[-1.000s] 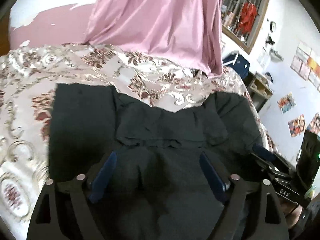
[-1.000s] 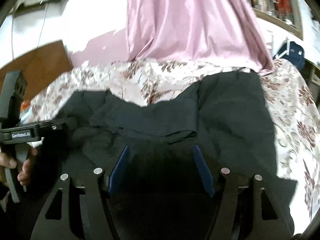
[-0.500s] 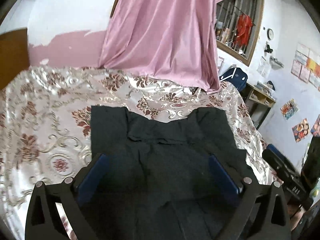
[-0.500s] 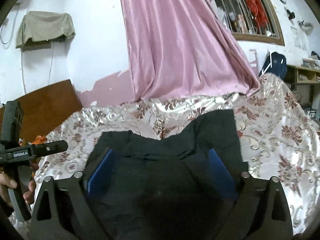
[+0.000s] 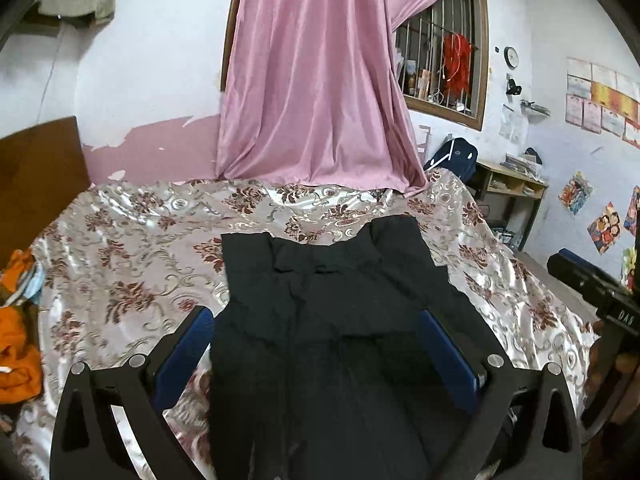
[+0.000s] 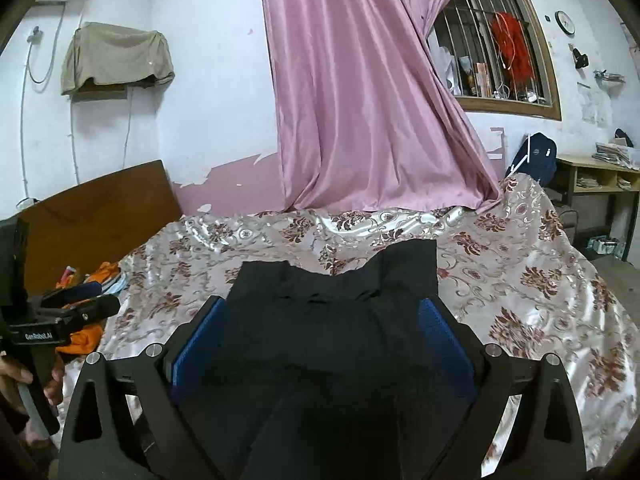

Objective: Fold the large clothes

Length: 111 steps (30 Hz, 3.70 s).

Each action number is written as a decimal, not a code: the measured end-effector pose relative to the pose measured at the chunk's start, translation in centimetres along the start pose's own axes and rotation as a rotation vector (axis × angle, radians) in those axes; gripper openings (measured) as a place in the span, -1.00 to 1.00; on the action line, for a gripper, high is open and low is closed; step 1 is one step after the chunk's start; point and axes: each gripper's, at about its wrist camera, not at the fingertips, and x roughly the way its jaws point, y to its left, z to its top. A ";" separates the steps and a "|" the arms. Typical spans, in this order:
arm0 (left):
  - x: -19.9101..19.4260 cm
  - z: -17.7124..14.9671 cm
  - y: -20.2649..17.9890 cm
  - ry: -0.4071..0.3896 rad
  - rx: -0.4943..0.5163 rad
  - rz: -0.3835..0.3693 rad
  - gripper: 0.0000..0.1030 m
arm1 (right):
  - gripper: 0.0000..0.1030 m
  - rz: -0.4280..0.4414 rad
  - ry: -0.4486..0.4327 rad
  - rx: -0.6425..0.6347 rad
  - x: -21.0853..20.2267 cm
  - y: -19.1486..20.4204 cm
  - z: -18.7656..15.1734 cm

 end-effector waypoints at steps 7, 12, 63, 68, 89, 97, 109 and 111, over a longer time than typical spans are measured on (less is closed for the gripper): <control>-5.7 -3.2 -0.4 0.007 -0.009 -0.012 0.99 | 0.83 0.037 0.119 0.011 -6.3 0.9 -1.6; -7.1 -6.0 -0.2 0.039 0.008 0.001 0.99 | 0.82 0.023 0.160 -0.047 -8.0 0.8 -3.3; 1.7 -27.4 -3.2 0.232 0.405 0.072 0.99 | 0.91 -0.078 0.491 -0.455 -0.8 -1.8 -25.1; 2.1 -28.3 -3.7 0.231 0.445 0.110 0.99 | 0.91 -0.119 0.468 -0.493 -1.3 -1.6 -25.2; 2.8 -29.4 -5.3 0.156 0.526 0.271 0.99 | 0.96 -0.383 0.346 -0.614 -0.2 -0.9 -24.8; 4.1 -27.8 -5.6 0.110 0.559 0.345 0.99 | 0.96 -0.374 0.296 -0.636 1.0 -0.5 -22.7; 3.4 -21.9 -3.2 0.055 0.498 0.281 0.85 | 0.95 -0.300 0.209 -0.495 0.1 -1.7 -18.4; 3.2 -20.2 -3.3 0.041 0.509 0.260 0.83 | 0.95 -0.273 0.186 -0.457 -0.2 -1.9 -17.0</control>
